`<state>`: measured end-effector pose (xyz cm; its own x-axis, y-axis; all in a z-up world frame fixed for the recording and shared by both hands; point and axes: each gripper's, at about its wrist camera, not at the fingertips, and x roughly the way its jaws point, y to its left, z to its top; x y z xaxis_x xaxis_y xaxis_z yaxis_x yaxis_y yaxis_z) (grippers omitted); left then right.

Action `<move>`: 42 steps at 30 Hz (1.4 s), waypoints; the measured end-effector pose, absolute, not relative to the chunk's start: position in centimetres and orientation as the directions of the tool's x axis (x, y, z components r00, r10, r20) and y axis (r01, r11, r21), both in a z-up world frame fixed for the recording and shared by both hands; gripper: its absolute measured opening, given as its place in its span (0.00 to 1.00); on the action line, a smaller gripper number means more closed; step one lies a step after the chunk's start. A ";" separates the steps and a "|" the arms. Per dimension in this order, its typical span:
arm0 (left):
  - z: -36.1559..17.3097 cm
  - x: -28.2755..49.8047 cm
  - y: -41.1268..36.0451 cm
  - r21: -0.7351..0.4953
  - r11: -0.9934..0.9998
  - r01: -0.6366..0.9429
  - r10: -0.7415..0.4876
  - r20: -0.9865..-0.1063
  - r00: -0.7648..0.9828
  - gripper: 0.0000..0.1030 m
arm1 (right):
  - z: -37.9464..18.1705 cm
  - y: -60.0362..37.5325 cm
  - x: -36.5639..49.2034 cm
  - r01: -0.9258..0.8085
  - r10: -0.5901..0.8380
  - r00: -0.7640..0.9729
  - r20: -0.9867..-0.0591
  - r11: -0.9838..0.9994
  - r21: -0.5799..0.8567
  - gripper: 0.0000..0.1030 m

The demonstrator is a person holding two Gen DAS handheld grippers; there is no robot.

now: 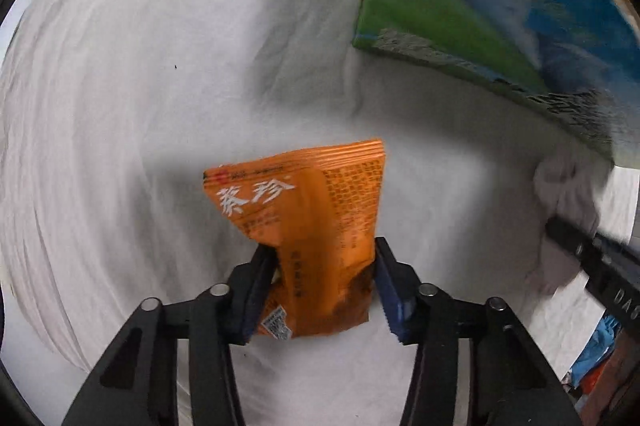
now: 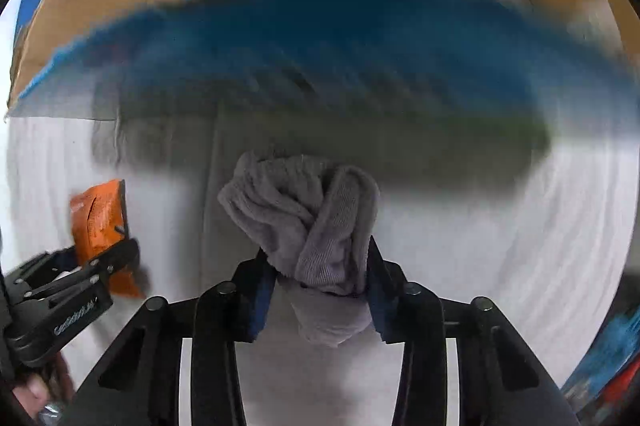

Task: Organize soft objects
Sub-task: 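Grasp the orange packet with the left tool while the right tool grasps the lavender sock, then carry the orange packet and sock into the box and release both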

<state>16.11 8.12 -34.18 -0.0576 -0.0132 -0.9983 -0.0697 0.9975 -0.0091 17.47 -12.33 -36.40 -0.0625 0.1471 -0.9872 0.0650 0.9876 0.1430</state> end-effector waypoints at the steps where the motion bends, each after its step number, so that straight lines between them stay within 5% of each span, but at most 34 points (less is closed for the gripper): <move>1: -33.8 15.6 7.6 -0.020 0.998 -0.066 -0.024 -0.998 -0.050 0.40 | -36.4 -12.9 16.9 0.096 0.154 -0.074 -0.985 0.985 0.146 0.41; 9: -33.7 12.0 2.6 -0.056 0.998 0.007 -0.056 -0.996 -0.071 0.39 | -36.5 -16.1 10.8 0.255 0.222 -0.101 -0.970 0.948 0.190 0.42; 16: -33.1 11.4 0.5 -0.034 0.998 0.055 -0.031 -0.998 -0.052 0.39 | -37.5 -16.6 10.5 0.166 0.149 -0.105 -0.983 0.977 0.131 0.49; 23: -30.5 12.1 -1.0 -0.038 0.996 0.077 -0.035 -0.999 -0.034 0.39 | -37.1 -13.7 9.6 0.100 0.079 -0.058 -0.995 0.992 0.073 0.37; 42: -12.0 10.6 -1.8 -0.156 0.969 0.192 -0.197 -0.956 0.219 0.39 | -19.7 -17.7 7.8 0.090 0.195 0.203 -0.960 0.972 0.216 0.36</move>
